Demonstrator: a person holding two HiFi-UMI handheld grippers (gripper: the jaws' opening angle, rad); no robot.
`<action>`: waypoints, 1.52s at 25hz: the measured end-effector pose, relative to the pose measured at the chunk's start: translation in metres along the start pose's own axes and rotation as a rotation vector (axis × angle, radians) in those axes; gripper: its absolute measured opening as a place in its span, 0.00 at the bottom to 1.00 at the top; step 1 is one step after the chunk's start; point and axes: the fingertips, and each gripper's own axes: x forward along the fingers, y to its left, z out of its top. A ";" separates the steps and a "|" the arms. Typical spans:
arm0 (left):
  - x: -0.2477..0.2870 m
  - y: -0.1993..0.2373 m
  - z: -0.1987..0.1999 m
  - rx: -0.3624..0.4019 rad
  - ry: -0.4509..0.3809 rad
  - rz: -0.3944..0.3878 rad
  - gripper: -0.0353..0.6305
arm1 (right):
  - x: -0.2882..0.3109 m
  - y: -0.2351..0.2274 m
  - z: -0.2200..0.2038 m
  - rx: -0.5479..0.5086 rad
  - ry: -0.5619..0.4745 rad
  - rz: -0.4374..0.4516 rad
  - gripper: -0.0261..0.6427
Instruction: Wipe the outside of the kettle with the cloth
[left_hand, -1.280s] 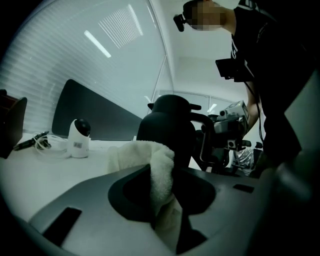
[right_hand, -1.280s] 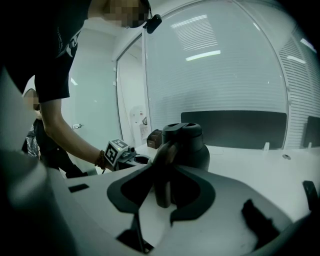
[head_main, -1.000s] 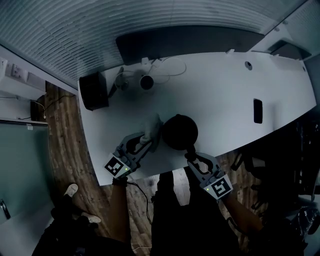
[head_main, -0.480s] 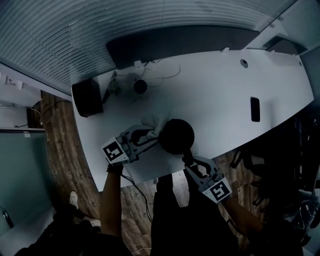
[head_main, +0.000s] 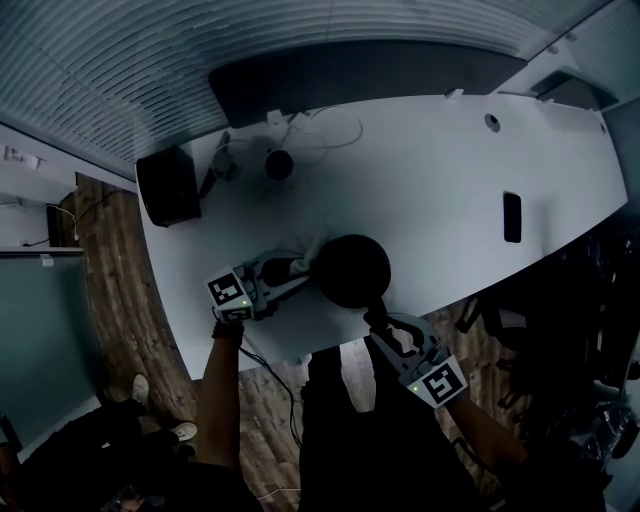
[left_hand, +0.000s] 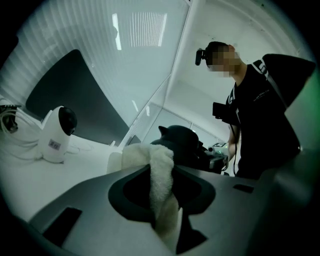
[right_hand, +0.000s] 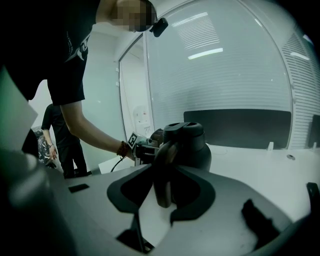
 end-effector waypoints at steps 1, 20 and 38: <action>-0.001 0.002 -0.009 0.001 0.032 0.010 0.22 | 0.000 0.000 0.000 -0.001 -0.002 0.002 0.21; 0.024 0.003 0.053 -0.086 0.209 -0.356 0.22 | -0.001 0.001 -0.001 -0.020 0.017 0.009 0.21; -0.011 0.004 0.086 0.271 -0.039 0.189 0.22 | -0.002 -0.002 -0.001 0.025 0.000 -0.011 0.21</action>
